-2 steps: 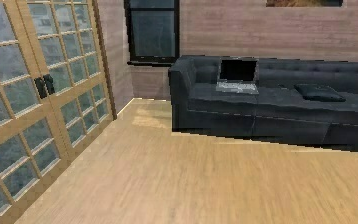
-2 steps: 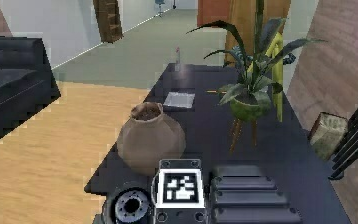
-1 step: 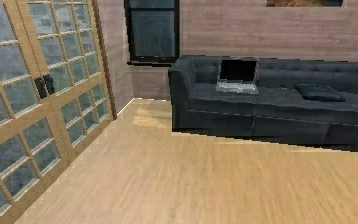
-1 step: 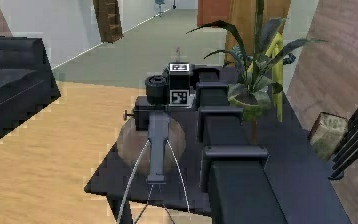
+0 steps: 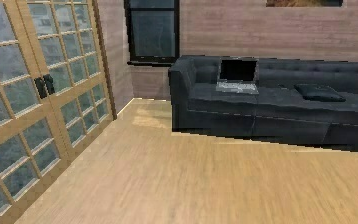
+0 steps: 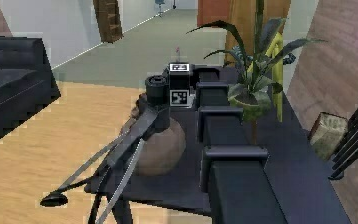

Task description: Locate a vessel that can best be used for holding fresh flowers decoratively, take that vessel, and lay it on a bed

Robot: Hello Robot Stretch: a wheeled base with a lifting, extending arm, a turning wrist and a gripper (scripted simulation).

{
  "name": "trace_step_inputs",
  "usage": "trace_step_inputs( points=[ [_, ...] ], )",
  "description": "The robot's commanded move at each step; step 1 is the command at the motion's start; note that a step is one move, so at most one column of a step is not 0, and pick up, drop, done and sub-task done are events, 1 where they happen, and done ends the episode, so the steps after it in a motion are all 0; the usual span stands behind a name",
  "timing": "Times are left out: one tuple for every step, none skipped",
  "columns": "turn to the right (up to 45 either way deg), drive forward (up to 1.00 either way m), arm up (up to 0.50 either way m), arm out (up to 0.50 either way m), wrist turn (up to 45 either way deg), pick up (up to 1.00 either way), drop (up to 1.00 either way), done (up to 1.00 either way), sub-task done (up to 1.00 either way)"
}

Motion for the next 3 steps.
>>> trace_step_inputs(
  points=[
    [0.0, 0.00, 0.00, 0.00, 45.0, 0.00, 0.00, 0.00, 0.00],
    [0.0, 0.00, 0.00, 0.00, 45.0, 0.00, 0.00, 0.00, 0.00],
    [0.0, 0.00, 0.00, 0.00, 24.0, 0.00, 0.00, 0.00, 0.00]
  ],
)
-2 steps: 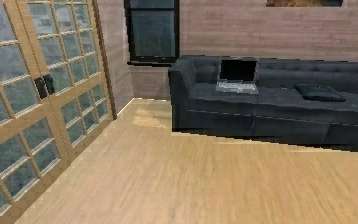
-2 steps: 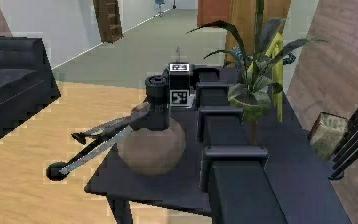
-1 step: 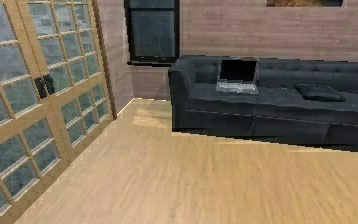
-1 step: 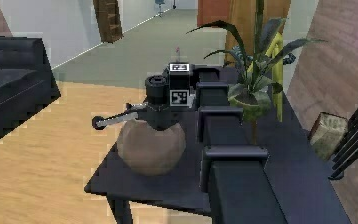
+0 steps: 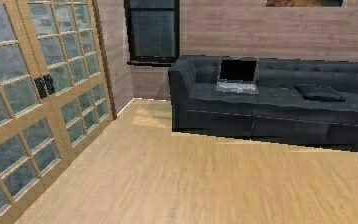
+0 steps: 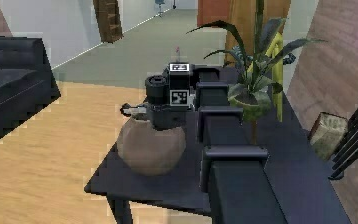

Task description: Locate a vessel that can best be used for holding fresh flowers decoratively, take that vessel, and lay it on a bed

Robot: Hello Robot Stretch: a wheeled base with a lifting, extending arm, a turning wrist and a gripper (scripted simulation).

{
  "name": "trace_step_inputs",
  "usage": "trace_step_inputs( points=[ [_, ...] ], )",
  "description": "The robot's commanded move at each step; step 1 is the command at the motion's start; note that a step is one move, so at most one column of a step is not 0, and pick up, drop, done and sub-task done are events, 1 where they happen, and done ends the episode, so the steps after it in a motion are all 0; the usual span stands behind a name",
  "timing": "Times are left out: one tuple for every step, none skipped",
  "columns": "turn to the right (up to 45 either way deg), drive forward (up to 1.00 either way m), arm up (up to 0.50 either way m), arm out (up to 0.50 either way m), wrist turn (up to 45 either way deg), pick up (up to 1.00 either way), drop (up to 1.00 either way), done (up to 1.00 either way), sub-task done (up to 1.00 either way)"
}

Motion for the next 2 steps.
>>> trace_step_inputs(
  points=[
    [0.0, 0.00, -0.26, 0.00, 0.0, 0.00, 0.00, 0.00, 0.00],
    [0.0, 0.00, 0.00, 0.00, 0.0, 1.00, 0.00, 0.00, 0.00]
  ],
)
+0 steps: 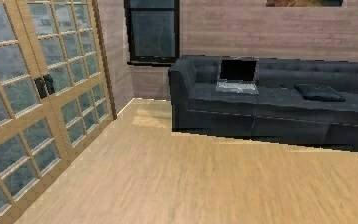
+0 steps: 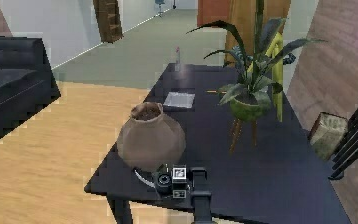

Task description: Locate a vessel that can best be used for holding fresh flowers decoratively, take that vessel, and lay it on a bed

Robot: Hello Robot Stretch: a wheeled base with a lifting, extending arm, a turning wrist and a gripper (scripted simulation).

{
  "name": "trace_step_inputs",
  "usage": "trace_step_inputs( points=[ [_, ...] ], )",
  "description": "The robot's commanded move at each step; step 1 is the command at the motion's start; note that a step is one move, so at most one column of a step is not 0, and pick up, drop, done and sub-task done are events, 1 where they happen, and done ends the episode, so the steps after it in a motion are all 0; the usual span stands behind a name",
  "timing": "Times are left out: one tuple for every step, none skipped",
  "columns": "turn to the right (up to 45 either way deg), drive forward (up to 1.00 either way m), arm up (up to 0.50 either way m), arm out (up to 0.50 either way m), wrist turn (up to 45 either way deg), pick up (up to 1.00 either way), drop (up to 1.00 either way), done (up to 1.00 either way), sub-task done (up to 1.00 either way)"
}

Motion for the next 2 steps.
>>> trace_step_inputs(
  points=[
    [0.0, 0.00, 0.10, 0.00, 0.0, 0.00, 0.00, 0.00, 0.00],
    [0.0, 0.00, 0.16, 0.00, 0.0, 0.00, 0.00, 0.00, 0.00]
  ],
)
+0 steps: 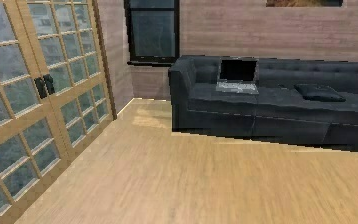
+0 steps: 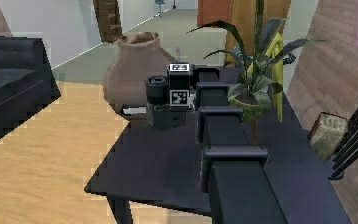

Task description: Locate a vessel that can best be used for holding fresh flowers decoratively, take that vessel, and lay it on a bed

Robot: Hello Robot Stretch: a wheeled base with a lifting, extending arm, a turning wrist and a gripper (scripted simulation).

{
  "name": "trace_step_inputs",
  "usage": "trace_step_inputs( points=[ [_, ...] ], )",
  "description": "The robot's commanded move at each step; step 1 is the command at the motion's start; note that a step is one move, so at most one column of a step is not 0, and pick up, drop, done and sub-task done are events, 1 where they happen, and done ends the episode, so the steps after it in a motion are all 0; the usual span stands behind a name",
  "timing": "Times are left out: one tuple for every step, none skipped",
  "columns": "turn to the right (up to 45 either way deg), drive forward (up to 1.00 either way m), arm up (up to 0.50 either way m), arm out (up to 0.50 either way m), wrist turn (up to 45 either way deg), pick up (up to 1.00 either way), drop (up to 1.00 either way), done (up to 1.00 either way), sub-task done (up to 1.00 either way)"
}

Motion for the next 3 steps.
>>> trace_step_inputs(
  points=[
    [0.0, 0.00, 0.00, 0.00, -45.0, 0.00, 0.00, 0.00, 0.00],
    [0.0, 0.00, 0.00, 0.00, -45.0, 0.00, 0.00, 0.00, 0.00],
    [0.0, 0.00, 0.00, 0.00, -18.0, 0.00, 0.00, 0.00, 0.00]
  ],
)
